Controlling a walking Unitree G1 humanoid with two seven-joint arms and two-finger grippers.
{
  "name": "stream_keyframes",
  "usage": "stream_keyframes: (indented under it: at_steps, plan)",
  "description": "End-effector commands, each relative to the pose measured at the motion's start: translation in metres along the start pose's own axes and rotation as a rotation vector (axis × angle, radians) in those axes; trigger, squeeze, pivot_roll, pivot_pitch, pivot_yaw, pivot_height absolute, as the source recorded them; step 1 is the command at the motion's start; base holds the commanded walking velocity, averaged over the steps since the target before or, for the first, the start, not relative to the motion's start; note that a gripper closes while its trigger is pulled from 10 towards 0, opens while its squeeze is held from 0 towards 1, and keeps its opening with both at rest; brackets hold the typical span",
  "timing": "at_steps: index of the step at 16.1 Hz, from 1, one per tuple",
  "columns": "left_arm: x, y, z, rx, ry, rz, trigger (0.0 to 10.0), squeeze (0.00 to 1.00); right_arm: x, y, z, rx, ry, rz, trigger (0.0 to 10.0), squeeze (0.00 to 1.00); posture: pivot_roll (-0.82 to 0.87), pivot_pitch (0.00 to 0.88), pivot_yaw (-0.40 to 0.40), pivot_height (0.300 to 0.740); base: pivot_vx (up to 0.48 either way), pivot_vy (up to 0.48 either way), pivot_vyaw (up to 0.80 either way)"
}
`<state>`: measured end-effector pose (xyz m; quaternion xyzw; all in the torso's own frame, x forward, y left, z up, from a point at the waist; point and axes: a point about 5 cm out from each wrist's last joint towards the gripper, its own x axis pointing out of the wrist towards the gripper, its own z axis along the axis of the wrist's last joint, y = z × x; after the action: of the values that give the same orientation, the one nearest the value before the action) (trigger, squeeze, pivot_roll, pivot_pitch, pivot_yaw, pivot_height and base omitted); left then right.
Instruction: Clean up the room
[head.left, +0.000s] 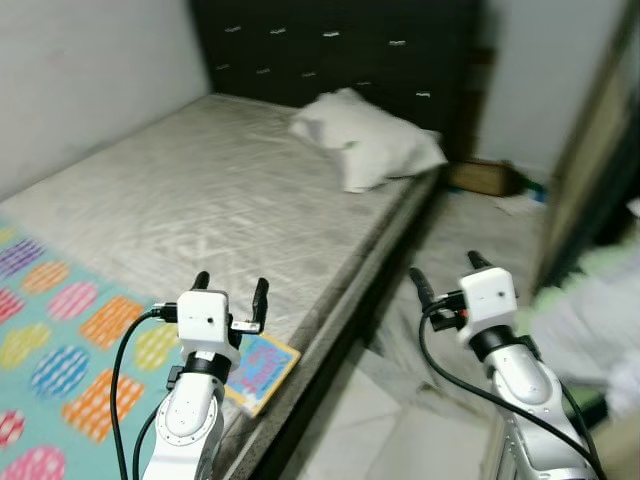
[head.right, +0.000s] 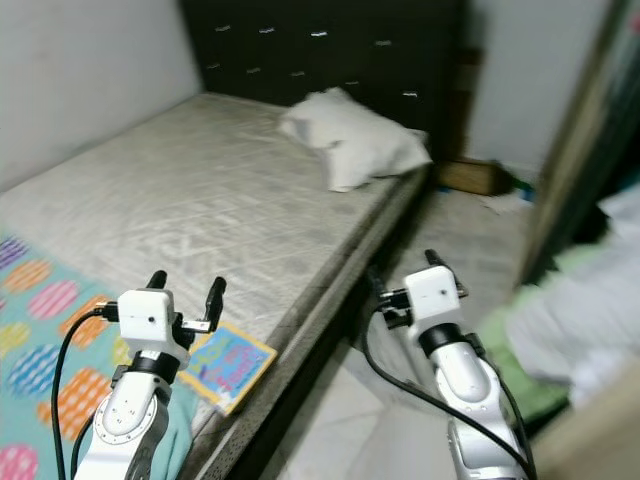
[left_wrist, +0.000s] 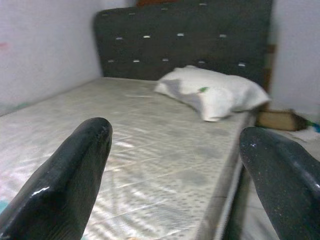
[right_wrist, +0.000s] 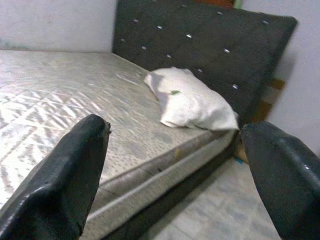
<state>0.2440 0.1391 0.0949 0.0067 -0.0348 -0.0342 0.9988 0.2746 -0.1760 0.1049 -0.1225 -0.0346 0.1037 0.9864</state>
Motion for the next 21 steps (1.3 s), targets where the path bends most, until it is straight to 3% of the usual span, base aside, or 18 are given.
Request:
stream_keyframes:
  at_steps: [1,16,21]
  plan:
    - [-0.0002,0.0073,-0.0002,0.026,0.002,0.011,10.0,0.0,0.0046,0.0076,0.0061,0.008,-0.024,0.022,10.0,0.0,-0.18,0.0,0.048,0.74,0.0,0.0,0.8]
    - [0.0026,0.0061,-0.0013,0.018,-0.001,-0.004,10.0,0.0,0.0067,0.0086,0.0063,0.016,-0.029,0.019,10.0,0.0,-0.18,0.0,0.058,0.74,0.0,0.0,0.8]
    - [0.0036,0.0048,0.0001,0.023,-0.014,-0.027,10.0,0.0,0.0067,0.0087,0.0064,0.022,-0.03,0.013,10.0,0.0,-0.19,0.0,0.06,0.74,0.0,0.0,0.0]
